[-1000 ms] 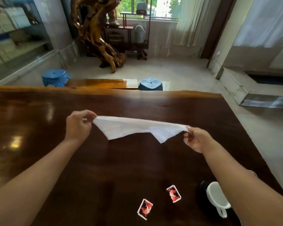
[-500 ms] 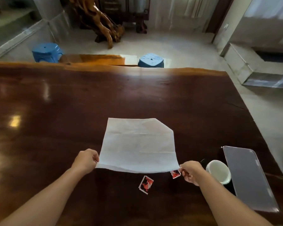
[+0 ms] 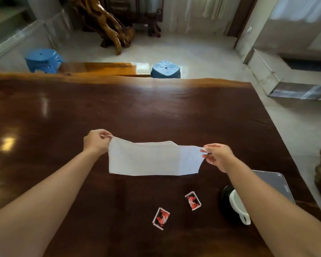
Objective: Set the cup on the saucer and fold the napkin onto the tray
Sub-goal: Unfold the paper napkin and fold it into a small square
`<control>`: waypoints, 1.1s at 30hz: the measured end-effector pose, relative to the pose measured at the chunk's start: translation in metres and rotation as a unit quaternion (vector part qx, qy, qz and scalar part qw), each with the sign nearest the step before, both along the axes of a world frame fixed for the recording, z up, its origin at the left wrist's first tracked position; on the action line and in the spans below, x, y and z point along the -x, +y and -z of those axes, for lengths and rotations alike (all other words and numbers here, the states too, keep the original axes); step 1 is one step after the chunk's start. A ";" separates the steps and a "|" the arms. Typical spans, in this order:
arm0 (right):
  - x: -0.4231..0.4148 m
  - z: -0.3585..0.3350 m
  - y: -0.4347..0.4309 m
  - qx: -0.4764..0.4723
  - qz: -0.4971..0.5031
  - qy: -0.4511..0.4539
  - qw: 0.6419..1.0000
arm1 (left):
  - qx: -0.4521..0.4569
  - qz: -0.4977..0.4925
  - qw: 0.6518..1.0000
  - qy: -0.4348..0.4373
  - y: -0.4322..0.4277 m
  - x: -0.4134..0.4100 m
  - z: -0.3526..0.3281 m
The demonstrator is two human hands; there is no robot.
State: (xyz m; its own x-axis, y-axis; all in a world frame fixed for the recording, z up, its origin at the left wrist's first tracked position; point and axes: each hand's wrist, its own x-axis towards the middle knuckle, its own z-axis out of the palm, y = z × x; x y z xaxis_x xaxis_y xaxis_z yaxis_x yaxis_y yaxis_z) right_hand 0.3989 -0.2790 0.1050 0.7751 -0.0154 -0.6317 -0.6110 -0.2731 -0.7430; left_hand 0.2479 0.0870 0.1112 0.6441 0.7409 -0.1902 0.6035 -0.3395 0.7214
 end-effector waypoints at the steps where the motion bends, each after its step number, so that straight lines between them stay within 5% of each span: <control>1: -0.014 -0.014 0.006 -0.018 -0.002 -0.029 0.999 | 0.017 -0.017 0.999 -0.049 -0.001 -0.011 -0.016; 8: -0.077 -0.122 0.025 -0.169 -0.004 -0.202 0.965 | 0.131 -0.072 0.920 -0.362 0.018 -0.061 -0.142; 13: -0.069 -0.142 0.026 -0.188 -0.022 -0.235 0.953 | 0.076 -0.016 0.899 -0.432 0.022 -0.051 -0.169; 23: 0.014 -0.003 0.014 -0.051 -0.063 -0.023 0.996 | 0.041 -0.059 0.984 -0.164 0.038 0.055 0.004; 33: 0.088 0.071 -0.014 0.070 -0.148 0.120 0.979 | 0.125 -0.069 0.989 0.042 0.007 0.135 0.104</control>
State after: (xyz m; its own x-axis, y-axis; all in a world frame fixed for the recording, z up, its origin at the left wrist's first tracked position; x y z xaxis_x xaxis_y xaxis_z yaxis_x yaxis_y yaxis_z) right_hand 0.3112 -0.2926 0.0335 0.5888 0.0876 -0.8035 -0.6421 -0.5531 -0.5308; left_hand 0.1133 0.0939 0.0074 0.5150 0.7432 -0.4270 0.6926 -0.0673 0.7182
